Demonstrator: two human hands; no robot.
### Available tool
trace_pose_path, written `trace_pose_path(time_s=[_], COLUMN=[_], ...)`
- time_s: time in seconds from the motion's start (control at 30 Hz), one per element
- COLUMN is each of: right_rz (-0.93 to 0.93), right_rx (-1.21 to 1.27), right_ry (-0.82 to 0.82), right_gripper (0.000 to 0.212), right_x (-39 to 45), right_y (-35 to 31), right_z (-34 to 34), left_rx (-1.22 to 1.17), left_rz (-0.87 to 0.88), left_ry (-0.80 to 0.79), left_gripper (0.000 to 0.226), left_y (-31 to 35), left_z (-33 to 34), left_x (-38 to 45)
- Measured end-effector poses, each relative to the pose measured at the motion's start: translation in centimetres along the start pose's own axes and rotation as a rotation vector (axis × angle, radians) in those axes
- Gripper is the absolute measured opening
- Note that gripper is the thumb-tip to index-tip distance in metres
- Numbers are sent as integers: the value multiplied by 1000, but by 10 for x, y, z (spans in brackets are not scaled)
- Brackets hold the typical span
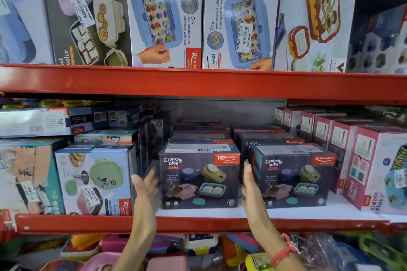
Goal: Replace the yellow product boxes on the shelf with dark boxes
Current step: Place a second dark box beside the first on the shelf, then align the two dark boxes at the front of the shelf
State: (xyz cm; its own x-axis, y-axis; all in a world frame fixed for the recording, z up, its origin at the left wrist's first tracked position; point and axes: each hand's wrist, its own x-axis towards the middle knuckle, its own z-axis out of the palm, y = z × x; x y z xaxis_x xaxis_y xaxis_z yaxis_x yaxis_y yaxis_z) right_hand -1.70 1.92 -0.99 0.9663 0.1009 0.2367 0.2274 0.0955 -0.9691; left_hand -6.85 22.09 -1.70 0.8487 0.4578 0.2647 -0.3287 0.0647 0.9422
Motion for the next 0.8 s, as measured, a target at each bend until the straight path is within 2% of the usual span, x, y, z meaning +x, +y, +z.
trace_pose_path(time_s=[0.1,0.2,0.3,0.53,0.57,0.67,0.8], right_rz=[31,29,17,38,8,-75,-113], right_rx=[22,33,13,-42,-83,-196,-242], right_ry=[-6,-1,-27,-11,-29,-83,-66], right_gripper=[90,99,110,121,116,78,69], right_x=[-5,-17,-33,-40,-42,-48,-46], right_y=[0,-2,-3,-7,-6,-3,-1], right_z=[0,-2,-2,-6,-6,-7,-20], left_rx=[22,29,37,21,22,41,167], left_rz=[5,25,61,86,87,87,148], left_ry=[-49,-32,-14,69,73,100,271], left_gripper=[107,114,111,92,87,81,71], left_y=[1,5,6,0,0,0,-3], left_z=[-3,-8,-9,-9,-8,-5,4], left_x=[-7,-19,-32,-42,-43,-47,-55])
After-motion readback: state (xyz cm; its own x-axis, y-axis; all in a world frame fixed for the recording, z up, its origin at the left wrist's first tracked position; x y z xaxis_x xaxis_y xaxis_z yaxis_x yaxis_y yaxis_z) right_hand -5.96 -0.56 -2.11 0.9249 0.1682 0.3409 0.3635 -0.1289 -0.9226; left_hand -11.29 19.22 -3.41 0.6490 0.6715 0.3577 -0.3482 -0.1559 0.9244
